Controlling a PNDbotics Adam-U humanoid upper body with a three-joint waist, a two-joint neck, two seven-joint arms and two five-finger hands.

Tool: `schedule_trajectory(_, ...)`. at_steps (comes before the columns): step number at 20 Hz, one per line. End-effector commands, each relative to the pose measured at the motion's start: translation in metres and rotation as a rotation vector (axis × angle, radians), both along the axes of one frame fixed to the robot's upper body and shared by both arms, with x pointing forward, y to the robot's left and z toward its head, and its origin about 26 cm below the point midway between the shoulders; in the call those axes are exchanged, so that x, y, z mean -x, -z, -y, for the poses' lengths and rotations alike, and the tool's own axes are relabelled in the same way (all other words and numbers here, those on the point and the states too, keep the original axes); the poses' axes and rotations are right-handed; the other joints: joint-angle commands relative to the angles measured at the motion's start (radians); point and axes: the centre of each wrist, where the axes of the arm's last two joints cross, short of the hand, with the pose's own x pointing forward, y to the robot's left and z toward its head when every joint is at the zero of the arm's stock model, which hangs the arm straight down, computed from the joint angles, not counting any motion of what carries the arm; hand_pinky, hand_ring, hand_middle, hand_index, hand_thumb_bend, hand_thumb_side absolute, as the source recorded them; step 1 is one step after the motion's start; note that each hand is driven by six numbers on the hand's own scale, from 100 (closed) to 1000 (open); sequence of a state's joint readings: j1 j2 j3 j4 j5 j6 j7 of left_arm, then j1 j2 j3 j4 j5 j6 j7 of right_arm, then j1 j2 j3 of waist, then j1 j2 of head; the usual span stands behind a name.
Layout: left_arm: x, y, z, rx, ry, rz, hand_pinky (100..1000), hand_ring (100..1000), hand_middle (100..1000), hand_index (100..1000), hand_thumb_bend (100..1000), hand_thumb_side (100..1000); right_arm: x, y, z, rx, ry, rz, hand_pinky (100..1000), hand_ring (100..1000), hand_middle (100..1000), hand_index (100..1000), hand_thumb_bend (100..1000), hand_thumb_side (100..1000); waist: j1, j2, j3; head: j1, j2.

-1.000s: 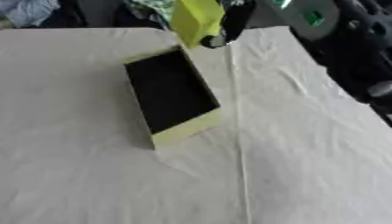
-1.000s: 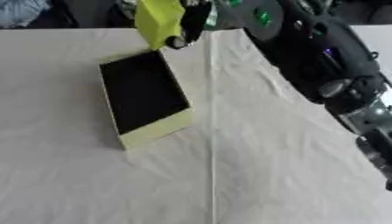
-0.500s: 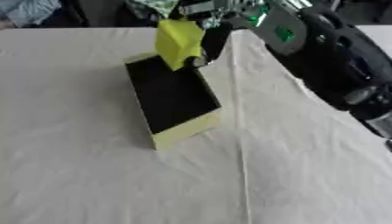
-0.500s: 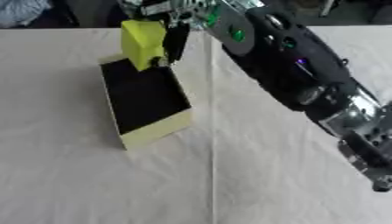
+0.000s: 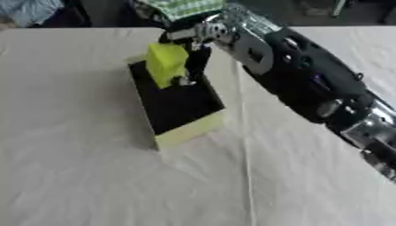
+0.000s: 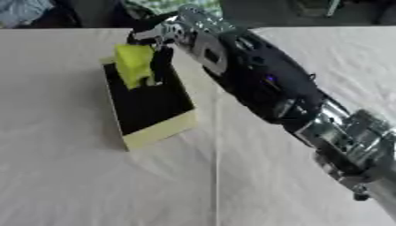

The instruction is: Pick up objects on the table and place them in the box.

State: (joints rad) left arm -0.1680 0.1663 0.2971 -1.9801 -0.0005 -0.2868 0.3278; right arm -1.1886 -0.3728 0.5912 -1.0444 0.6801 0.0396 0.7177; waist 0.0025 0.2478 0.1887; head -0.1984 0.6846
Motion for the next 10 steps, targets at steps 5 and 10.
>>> schedule_trajectory(5, 0.0011, -0.0083, 0.0013, -0.012, 0.009, 0.029, 636, 533, 509, 712, 100, 805, -0.0049, 0.0028, -0.0001, 0.047, -0.052, -0.012, 732, 826, 761, 993, 100, 394, -0.003, -0.009, 0.004, -0.009, -0.001)
schedule_trajectory(10, 0.0012, -0.0082, 0.0012, -0.012, 0.009, 0.028, 636, 534, 509, 713, 100, 805, -0.0063, 0.0027, 0.0010, 0.106, -0.060, 0.008, 800, 904, 872, 1000, 248, 574, -0.004, -0.008, 0.003, -0.021, 0.006)
